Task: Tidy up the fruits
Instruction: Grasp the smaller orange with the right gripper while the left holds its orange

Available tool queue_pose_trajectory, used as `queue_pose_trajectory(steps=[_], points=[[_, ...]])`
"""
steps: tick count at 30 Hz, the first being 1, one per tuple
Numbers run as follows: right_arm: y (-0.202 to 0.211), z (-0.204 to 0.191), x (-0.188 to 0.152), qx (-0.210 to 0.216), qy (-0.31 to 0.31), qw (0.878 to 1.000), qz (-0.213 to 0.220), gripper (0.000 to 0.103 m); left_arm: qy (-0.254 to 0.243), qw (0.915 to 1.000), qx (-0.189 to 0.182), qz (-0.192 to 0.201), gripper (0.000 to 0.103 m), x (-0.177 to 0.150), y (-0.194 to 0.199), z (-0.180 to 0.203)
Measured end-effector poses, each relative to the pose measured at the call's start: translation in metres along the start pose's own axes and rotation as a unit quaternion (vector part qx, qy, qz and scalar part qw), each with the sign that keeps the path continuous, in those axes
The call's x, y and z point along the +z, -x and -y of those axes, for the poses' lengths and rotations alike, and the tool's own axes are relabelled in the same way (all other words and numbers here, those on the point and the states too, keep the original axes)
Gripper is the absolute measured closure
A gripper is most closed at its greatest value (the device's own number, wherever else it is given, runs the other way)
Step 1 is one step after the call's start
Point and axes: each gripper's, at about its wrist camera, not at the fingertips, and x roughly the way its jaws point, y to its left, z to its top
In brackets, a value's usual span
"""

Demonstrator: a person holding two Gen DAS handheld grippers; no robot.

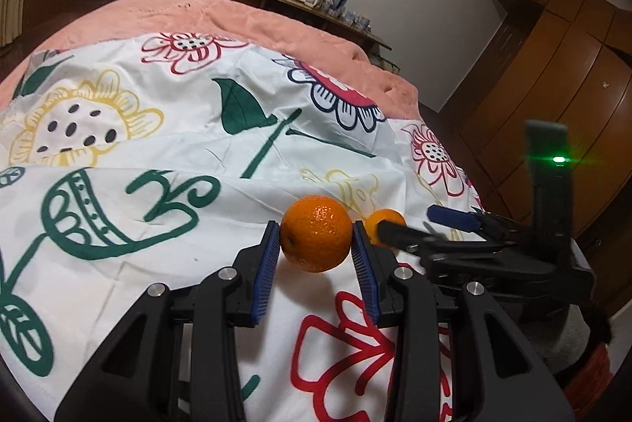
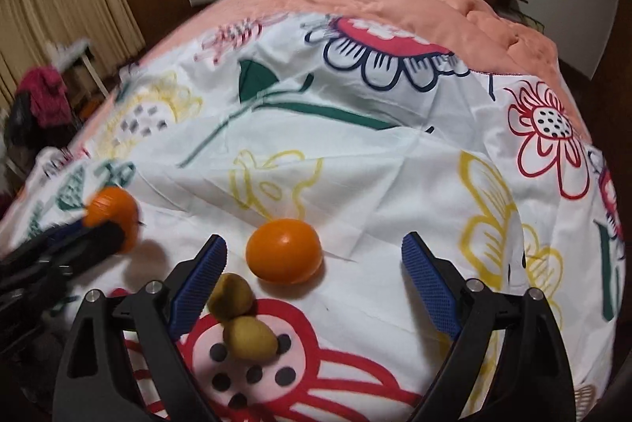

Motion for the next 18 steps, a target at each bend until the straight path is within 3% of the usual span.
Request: queue_pose_trajectory(steps=[11,12,16,18], points=[[-0.024,-0.016,0.004,-0.016,0.027,0.999,-0.039,0.037,0.004,1.0,0.004,0.001,0.065,-0.003,0.001,-0.004],[-0.025,-0.016,0.004,-0.016,0.028,0.999,-0.04,0.045,0.004,1.0,0.004,0.0,0.065,-0.003,0.0,-0.004],[-0.023,-0.017,0.002,-0.005,0.027,0.999,-0.04,0.059,0.004,1.0,0.004,-0.003,0.065,-0.003,-0.001,-0.004],[-0.02,-0.018,0.001,-0.005,0.03,0.999,-0.035,0.06,0.005,1.0,0.005,-0.004,0.065,-0.003,-0.003,-0.004]])
